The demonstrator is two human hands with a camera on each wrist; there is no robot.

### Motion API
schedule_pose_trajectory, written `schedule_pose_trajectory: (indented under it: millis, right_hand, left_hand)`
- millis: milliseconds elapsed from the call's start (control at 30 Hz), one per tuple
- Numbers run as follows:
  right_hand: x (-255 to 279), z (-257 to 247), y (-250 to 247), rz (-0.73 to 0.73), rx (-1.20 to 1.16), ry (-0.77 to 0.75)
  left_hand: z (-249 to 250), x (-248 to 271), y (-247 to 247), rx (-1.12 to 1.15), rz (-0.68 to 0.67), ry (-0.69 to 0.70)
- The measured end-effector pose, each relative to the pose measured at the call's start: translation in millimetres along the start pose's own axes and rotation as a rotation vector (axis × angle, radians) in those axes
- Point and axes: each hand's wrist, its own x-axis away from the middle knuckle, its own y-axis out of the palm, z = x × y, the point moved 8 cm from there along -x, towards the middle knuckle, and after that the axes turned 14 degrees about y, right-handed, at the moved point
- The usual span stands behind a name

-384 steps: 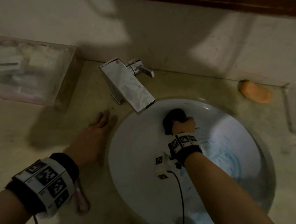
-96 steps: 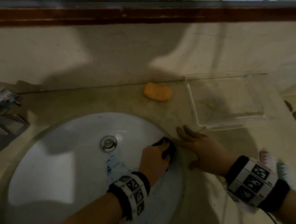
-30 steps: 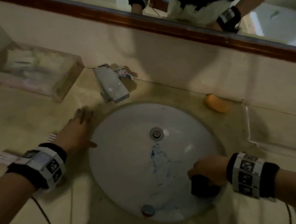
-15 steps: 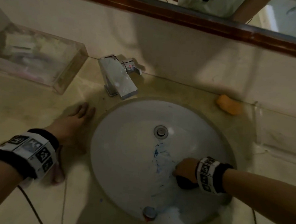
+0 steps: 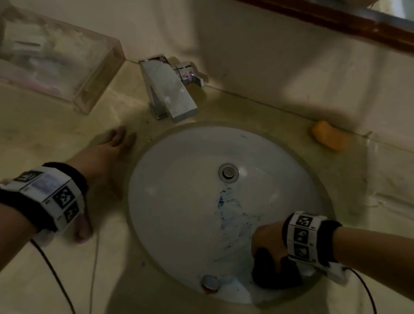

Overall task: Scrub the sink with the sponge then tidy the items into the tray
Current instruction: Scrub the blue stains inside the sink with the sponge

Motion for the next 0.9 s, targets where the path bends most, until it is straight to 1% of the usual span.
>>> schedule_pose_trajectory:
  millis: [33,100,233,300,367,433,500,533,600,700,767,900]
  right_hand:
    - [-3.8,-2.4,-5.4,0.020,0.024,-0.005]
    - [-19.9,3.5,-14.6,0.088,0.028,0.043]
    - [-42.6,23.3,-36.8,0.344,-0.070,0.130]
    - [-39.1,31.4,-49.6,0.393,-0.125,0.153]
    - [-31.1,40.9,-58.0,0.381,-0.207,0.162]
    - [-14.4,38.4,-52.9,0.271,-0.262,0.109]
    - [3.6,20.9,-33.9,0.099,-0.264,0.009]
    - [10.5,8.7,-23.4,0.041,-0.236,-0.033]
    - [11.4,-12.3,-8.4,0.003,-0.202,-0.086]
    - [-8.1,-25.3,-11.6,0.070,-0.149,-0.083]
    - [-22.5,-24.0,-25.0,0.150,-0.155,-0.036]
    - [-33.2,-11.9,-53.6,0.313,-0.268,0.103]
  left_hand:
    - [-0.3,-0.3,-0.2,0.011,0.006,-0.004]
    - [-2.4,-1.5,-0.1,0.026,0.027,-0.007]
    - [-4.6,-1.2,0.1,0.040,0.042,-0.009]
    - [-4.0,-2.1,-1.2,0.041,0.051,-0.001]
    - [-4.2,-2.0,-1.4,0.026,0.057,0.000]
    - [-3.5,-2.6,-0.9,0.007,0.056,0.002]
    - [-2.0,-3.3,-0.9,0.003,0.047,0.000]
    - [-1.3,-3.8,-0.6,0.003,0.039,-0.003]
    - [-1.4,-4.0,0.0,0.005,0.023,-0.013]
    - [-3.5,-4.6,-0.7,0.006,0.019,-0.020]
    - [-3.8,-5.2,-0.7,0.002,0.014,-0.023]
    - [-3.4,-4.1,-0.6,0.001,0.021,-0.018]
